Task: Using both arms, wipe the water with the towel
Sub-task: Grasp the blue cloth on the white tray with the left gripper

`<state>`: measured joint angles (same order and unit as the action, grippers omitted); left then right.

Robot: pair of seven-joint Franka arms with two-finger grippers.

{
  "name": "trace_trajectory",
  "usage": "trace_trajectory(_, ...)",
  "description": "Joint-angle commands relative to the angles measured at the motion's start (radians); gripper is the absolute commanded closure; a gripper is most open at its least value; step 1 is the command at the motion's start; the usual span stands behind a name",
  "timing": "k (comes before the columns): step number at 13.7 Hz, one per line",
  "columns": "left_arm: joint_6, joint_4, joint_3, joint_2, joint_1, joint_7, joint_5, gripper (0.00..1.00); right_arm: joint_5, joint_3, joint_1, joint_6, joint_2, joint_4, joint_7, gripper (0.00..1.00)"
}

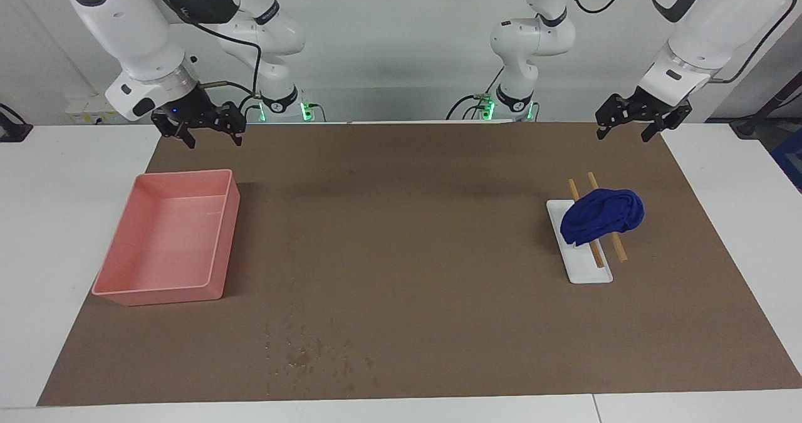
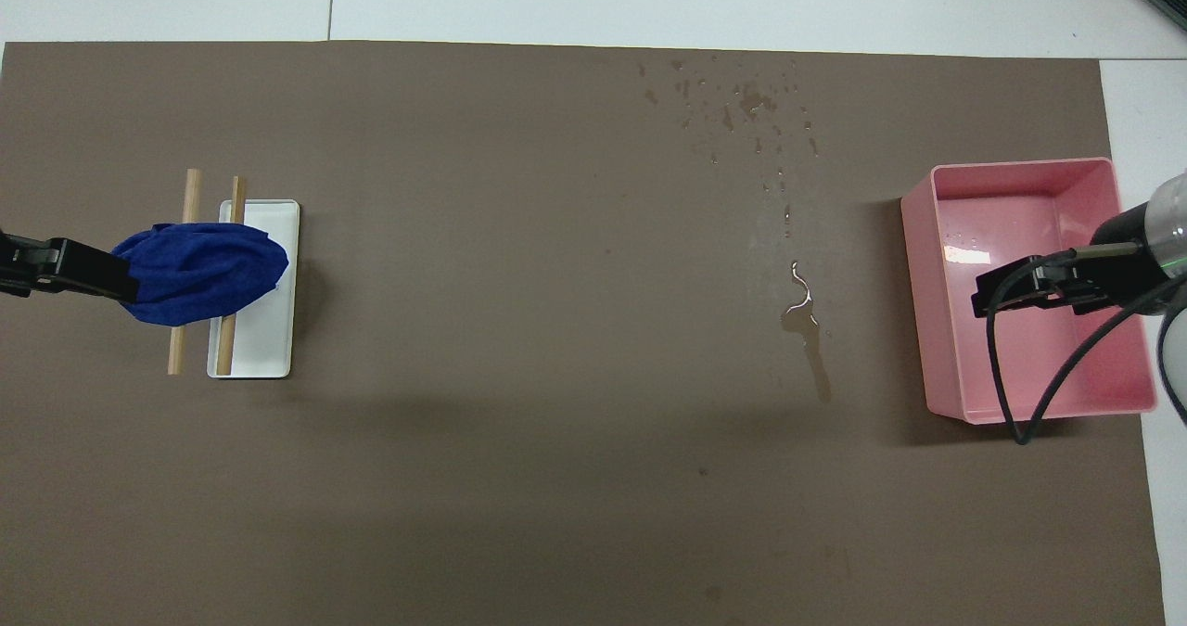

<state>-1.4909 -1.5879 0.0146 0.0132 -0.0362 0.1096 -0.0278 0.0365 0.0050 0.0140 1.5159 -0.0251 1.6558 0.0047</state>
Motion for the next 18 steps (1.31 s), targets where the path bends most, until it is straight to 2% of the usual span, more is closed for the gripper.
trace_trajectory(1, -0.020, -0.034, 0.007, 0.027, -0.004, 0.015, -0.012, 0.00, 0.005, -0.005, 0.006, 0.001, 0.013, -0.019, 0.000, 0.00)
trace_trajectory(4, -0.034, -0.037, 0.007, 0.027, -0.001, 0.013, -0.012, 0.00, 0.005, -0.005, 0.003, 0.000, 0.019, -0.018, 0.000, 0.00)
trace_trajectory(6, -0.151, -0.142, 0.011, 0.068, 0.009, 0.001, -0.012, 0.00, 0.005, -0.005, 0.009, 0.001, 0.019, -0.018, 0.000, 0.00)
trace_trajectory(8, -0.326, -0.262, 0.015, 0.105, 0.039, -0.013, -0.001, 0.00, 0.005, 0.001, 0.014, 0.003, 0.017, -0.013, 0.003, 0.00)
trace_trajectory(10, -0.464, -0.303, 0.015, 0.085, 0.067, -0.030, 0.012, 0.00, 0.003, 0.006, 0.015, 0.004, 0.013, -0.005, 0.001, 0.00)
trace_trajectory(13, -0.609, -0.320, 0.013, -0.025, 0.099, -0.095, 0.039, 0.00, 0.006, 0.007, 0.012, 0.033, 0.011, 0.005, 0.001, 0.00)
trace_trajectory(15, -0.730, -0.410, 0.012, -0.029, 0.099, -0.273, 0.039, 0.00, 0.054, 0.007, 0.015, 0.088, 0.005, 0.031, 0.014, 0.00)
trace_trajectory(18, -0.799, -0.480, 0.012, -0.030, 0.099, -0.287, 0.039, 0.00, 0.166, 0.009, 0.018, 0.210, -0.001, 0.108, 0.049, 0.00)
